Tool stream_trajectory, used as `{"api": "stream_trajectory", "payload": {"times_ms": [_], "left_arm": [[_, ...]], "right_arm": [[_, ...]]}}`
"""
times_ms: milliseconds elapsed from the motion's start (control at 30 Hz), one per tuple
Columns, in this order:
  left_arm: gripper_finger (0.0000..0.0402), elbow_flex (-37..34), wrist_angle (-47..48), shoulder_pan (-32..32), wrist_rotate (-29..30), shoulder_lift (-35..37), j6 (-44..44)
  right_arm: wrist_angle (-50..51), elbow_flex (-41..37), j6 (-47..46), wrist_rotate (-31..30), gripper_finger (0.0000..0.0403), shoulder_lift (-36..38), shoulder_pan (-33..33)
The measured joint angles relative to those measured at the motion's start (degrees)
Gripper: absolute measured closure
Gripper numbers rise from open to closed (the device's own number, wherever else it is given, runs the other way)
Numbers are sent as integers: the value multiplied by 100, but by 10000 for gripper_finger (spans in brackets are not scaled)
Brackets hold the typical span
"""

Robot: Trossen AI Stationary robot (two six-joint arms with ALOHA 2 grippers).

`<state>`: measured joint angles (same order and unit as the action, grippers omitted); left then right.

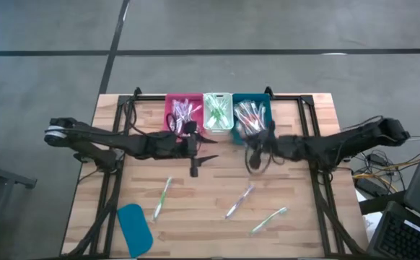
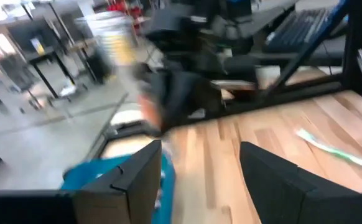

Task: Pick & Place Toothbrushes
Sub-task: Put the orange toothbrush into the blue bin

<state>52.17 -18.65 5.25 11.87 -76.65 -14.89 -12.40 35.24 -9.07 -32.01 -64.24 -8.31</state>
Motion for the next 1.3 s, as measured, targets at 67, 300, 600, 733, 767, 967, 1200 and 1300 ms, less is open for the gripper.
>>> {"api": "stream_trajectory", "payload": {"times_ms": [67, 300, 600, 733, 767, 967, 1200, 1300], "left_arm": [[179, -17, 275, -1, 0, 70, 146], [184, -354, 373, -1, 3, 170, 623], [183, -641, 249, 1, 1, 174, 1018], [183, -726, 235, 3, 1, 174, 1225], [183, -741, 237, 3, 1, 169, 1285], [183, -755, 301, 6, 1, 160, 1500], [183, -755, 330, 6, 1, 158, 1540], [184, -755, 328, 6, 1, 158, 1540]], "right_arm": [[553, 0, -414, 126, 383, 260, 368], [1778, 0, -1351, 1475, 383, 538, 2160], [2697, 489, -1667, 2907, 383, -366, 3905], [3471, 1095, -1646, 2928, 383, -1027, 4067], [3600, 1263, -1639, 2928, 383, -1192, 4091], [4504, 2187, -1629, 2949, 383, -2254, 4216], [5484, 2928, -1617, 2951, 372, -3242, 4226], [5549, 3124, -1602, 2936, 361, -3434, 4226]]}}
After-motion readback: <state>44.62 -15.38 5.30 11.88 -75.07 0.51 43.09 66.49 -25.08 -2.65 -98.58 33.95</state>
